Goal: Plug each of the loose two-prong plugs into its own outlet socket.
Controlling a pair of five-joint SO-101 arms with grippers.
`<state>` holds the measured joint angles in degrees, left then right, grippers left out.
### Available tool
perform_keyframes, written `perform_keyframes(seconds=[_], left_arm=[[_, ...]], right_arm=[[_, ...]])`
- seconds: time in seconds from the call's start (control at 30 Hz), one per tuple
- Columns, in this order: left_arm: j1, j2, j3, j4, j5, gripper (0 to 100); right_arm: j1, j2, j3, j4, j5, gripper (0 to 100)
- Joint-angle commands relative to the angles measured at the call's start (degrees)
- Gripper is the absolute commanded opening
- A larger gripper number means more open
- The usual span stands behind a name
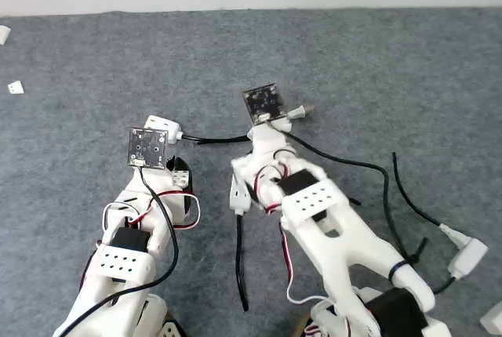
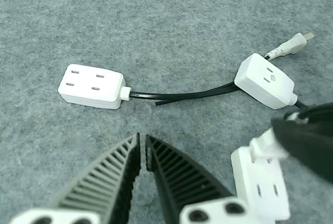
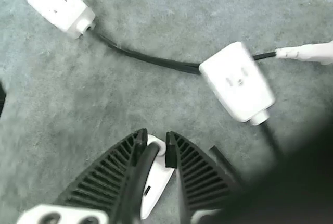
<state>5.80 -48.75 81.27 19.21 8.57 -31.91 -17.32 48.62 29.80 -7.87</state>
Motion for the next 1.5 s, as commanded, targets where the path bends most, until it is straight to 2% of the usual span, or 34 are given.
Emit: perform_keyframes(seconds=[0.0, 0.7, 0.77, 0.87, 1.0, 1.2, 1.47], left_arm=[[-0.62, -1.05, -0.13, -1.49, 0.09, 1], [-1.85, -1.05, 0.22, -1.76, 0.09, 1], [-1.85, -1.05, 0.22, -1.76, 0.09, 1], [-1.85, -1.05, 0.22, -1.76, 0.09, 1], [-2.81, -1.05, 0.04, -1.76, 0.09, 1], [-10.11, -1.05, -0.92, -7.03, 0.62, 1], [-11.25, -1.05, -1.89, -7.21, 0.62, 1]], right_arm=[[-2.15, -1.1, 0.79, 1.45, 0.97, 0.8], [-4.79, 5.14, -2.11, 11.56, 5.45, 1.5], [-5.14, 5.05, -2.2, 11.56, 5.36, 5.1], [-7.6, 5.05, -2.29, 12.53, 5.1, 15.8], [-11.03, 5.05, -2.37, 12.88, 0.09, 25.2], [-11.21, 5.23, -3.34, 13.14, -0.79, 25.8], [-12.26, 7.08, -4.48, 8.92, -0.88, 25.7]])
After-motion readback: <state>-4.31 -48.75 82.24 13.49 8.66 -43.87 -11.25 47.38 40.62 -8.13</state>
